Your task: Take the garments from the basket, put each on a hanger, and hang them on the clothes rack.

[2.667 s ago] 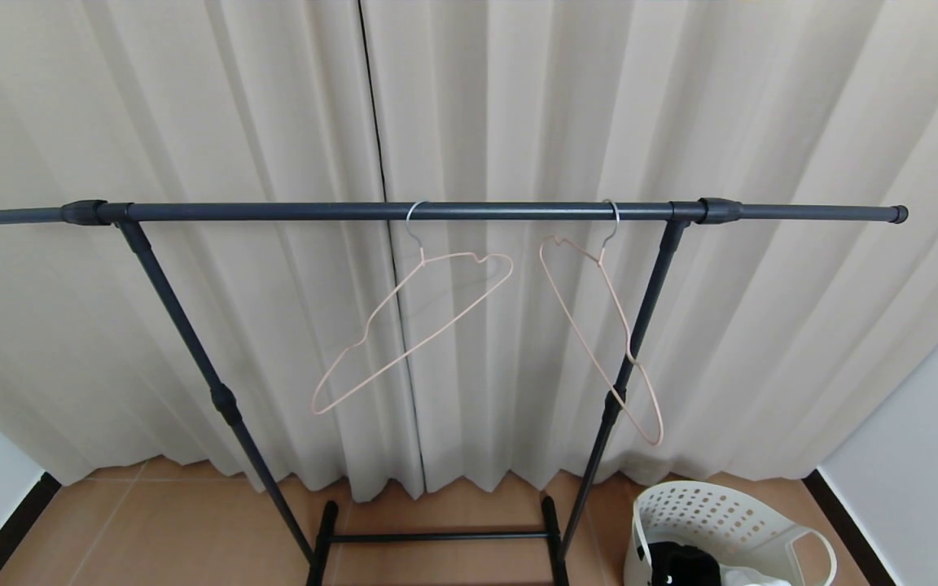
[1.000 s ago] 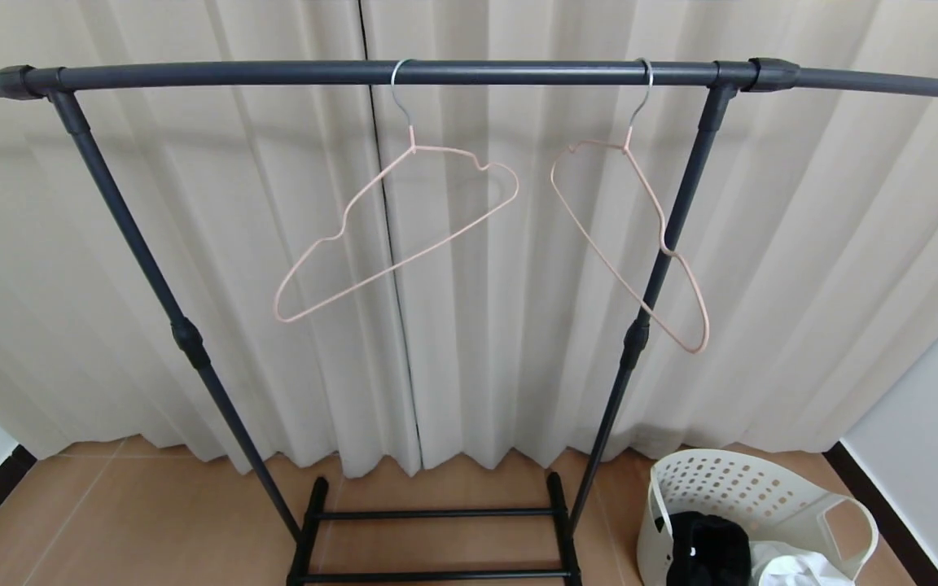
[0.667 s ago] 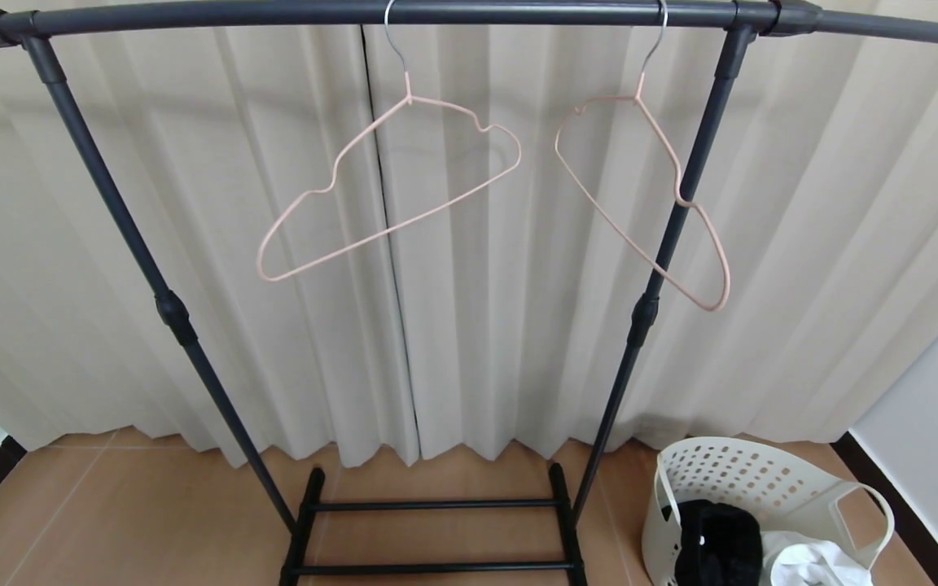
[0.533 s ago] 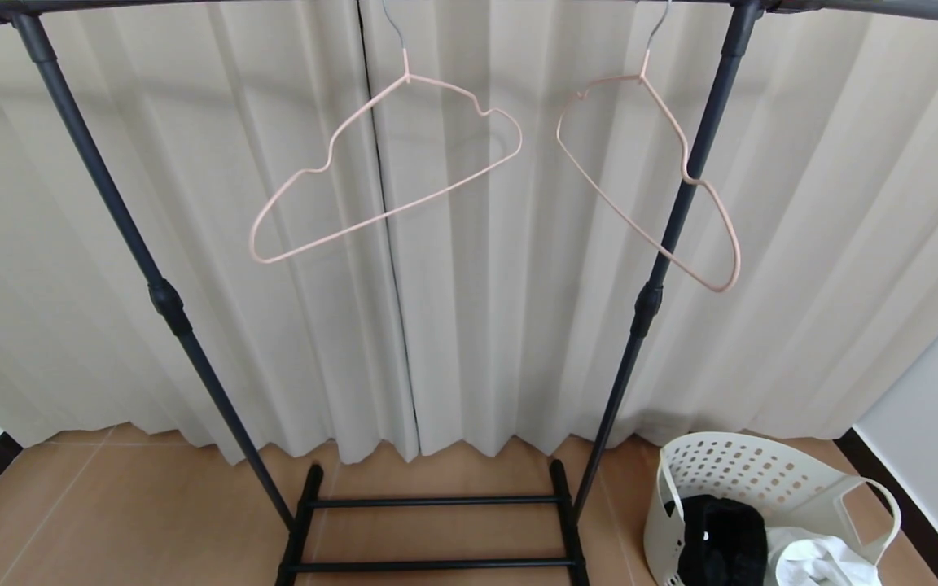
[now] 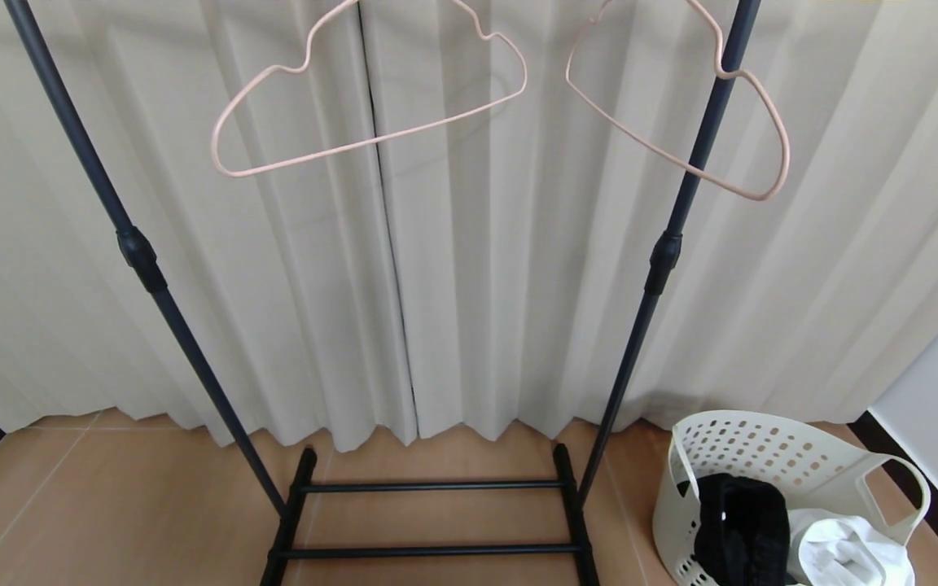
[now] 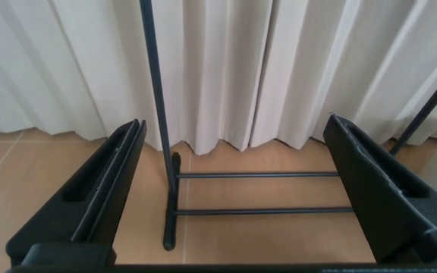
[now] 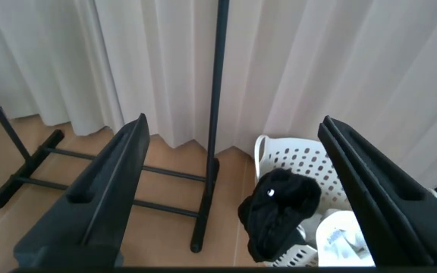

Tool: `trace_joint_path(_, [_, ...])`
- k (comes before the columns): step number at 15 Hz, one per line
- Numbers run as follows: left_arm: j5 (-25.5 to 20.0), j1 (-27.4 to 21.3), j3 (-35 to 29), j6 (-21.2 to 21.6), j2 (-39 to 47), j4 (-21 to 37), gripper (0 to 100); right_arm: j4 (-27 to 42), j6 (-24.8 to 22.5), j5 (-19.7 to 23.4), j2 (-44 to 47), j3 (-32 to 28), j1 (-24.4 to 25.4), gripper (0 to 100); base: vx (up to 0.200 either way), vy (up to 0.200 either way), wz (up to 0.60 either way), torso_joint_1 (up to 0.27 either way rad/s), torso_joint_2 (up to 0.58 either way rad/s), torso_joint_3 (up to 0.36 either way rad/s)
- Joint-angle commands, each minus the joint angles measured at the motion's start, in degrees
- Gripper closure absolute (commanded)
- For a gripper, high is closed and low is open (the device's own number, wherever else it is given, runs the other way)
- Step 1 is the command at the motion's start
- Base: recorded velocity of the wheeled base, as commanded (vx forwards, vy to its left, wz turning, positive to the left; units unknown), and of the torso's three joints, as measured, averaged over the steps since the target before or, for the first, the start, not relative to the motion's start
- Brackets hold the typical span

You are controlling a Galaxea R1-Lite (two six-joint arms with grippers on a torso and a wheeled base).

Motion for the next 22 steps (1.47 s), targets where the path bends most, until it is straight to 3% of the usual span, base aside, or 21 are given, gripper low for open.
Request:
trace_joint_path(1, [0.01, 0.00, 0.00, 0.01, -0.02, -0.02, 0, -0.02, -0.04, 0.02, -0.02, 0.00, 0.00, 0, 0.000, 0.000, 0.00, -0.036, 0.41, 0.373])
trace_joint_path(3, [0.01, 0.00, 0.00, 0.01, -0.02, -0.02, 0, -0.02, -0.04, 0.02, -0.02, 0.00, 0.00, 0, 0.000, 0.000, 0.00, -0.022, 0.20, 0.168])
trace_joint_path(9, [0.01, 0.00, 0.00, 0.01, -0.02, -0.02, 0, -0.02, -0.04, 0.02, -0.02, 0.00, 0.00, 0, 0.000, 0.000, -0.60, 0.002, 0.03, 0.026])
trace_joint_path(14, [0.01, 0.00, 0.00, 0.01, -0.02, -0.02, 0, -0.02, -0.04, 0.02, -0.02, 0.00, 0.00, 0, 0.000, 0.000, 0.00, 0.000, 0.00, 0.000])
trace_joint_path(18, [0.01, 0.00, 0.00, 0.01, -0.02, -0.02, 0, -0.02, -0.04, 0.02, -0.02, 0.00, 0.00, 0, 0.000, -0.200, 0.00, 0.001, 0.00, 0.006])
trace_joint_path(22, [0.01, 0.00, 0.00, -0.07, -0.02, -0.02, 0, -0.02, -0.04, 0.02, -0.02, 0.00, 0.00, 0, 0.000, 0.000, 0.00, 0.000, 0.00, 0.000])
